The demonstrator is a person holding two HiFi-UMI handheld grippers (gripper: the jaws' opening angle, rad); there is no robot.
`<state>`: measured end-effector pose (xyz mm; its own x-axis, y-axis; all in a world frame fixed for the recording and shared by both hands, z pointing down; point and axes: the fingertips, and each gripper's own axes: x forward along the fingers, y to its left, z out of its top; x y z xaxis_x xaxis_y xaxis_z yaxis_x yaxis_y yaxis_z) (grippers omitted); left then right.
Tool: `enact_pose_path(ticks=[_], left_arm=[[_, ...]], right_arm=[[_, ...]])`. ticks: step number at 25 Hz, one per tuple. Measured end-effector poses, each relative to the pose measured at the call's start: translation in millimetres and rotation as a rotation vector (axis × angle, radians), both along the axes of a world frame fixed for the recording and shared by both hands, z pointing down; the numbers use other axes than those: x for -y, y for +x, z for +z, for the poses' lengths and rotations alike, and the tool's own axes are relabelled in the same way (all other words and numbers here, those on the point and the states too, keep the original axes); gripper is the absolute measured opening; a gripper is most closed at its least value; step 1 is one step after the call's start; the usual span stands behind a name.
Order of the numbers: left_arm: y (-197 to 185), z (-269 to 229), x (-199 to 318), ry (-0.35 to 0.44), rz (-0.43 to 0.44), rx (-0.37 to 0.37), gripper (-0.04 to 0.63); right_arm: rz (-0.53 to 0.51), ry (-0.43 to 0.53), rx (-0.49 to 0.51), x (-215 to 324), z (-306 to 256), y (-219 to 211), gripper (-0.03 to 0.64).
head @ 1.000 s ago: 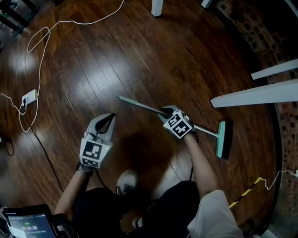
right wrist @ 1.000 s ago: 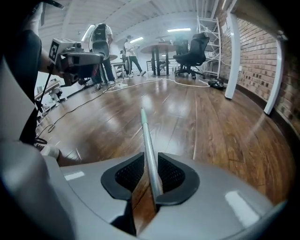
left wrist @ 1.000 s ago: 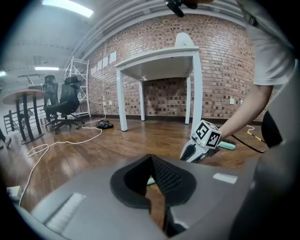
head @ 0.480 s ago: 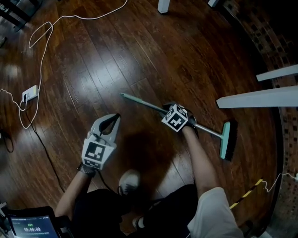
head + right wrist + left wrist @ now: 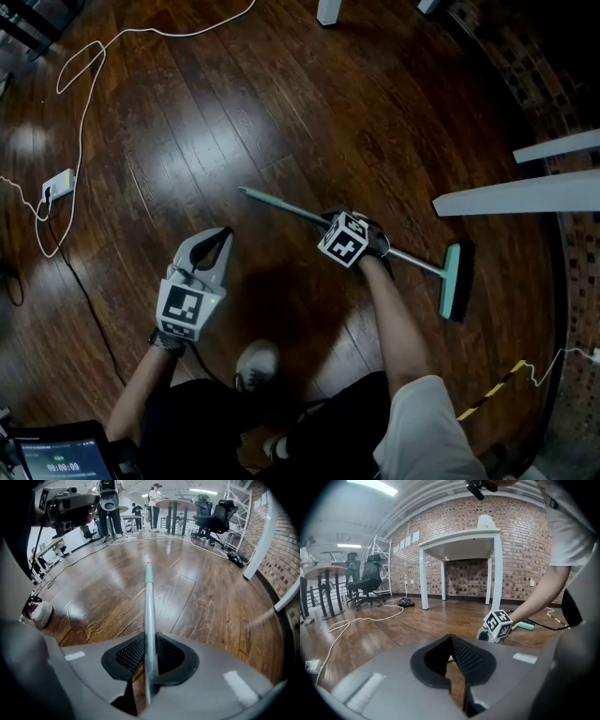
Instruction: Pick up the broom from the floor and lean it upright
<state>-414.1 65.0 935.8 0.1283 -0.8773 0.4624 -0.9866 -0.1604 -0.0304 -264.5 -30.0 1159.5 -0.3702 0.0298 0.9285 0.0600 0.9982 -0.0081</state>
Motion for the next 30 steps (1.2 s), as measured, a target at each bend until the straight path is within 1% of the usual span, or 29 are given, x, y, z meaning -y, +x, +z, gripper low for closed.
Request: enact_pose_path(ticks=[3, 8, 11, 13, 17, 20, 26, 30], left_arm=[[-5, -8, 1, 0.02, -0.025, -0.022, 0.002], [-32, -24, -9, 0.056, -0.124, -0.049, 0.002], [-40, -33, -13, 0.082, -0.134, -0.043, 0.002], [-40, -51, -15, 0.091, -0.139, -0.033, 0.002], [-24, -118, -7, 0.114, -0.157, -0.033, 0.002], [-2, -163, 6, 0.149, -0.125, -0.047, 0.002], [67, -252, 50, 0.178, 0.02, -0.05, 0.002], [116, -308, 78, 0.198, 0.107, -0.072, 0.002]], right_arm=[[0.014, 0.056, 0.016, 5, -9, 6, 0.097], [0.037, 0.132, 0.051, 14, -38, 15, 0.094], [0.082, 0.184, 0.095, 18, -63, 24, 0.094], [0.119, 0.223, 0.142, 23, -93, 34, 0.094], [0.215, 0.293, 0.226, 31, -179, 70, 0.092], [0.301, 0.356, 0.27, 31, -240, 103, 0.092], [0.461, 0.475, 0.309, 27, -361, 181, 0.087], [0.612, 0.531, 0.34, 27, -439, 236, 0.086]])
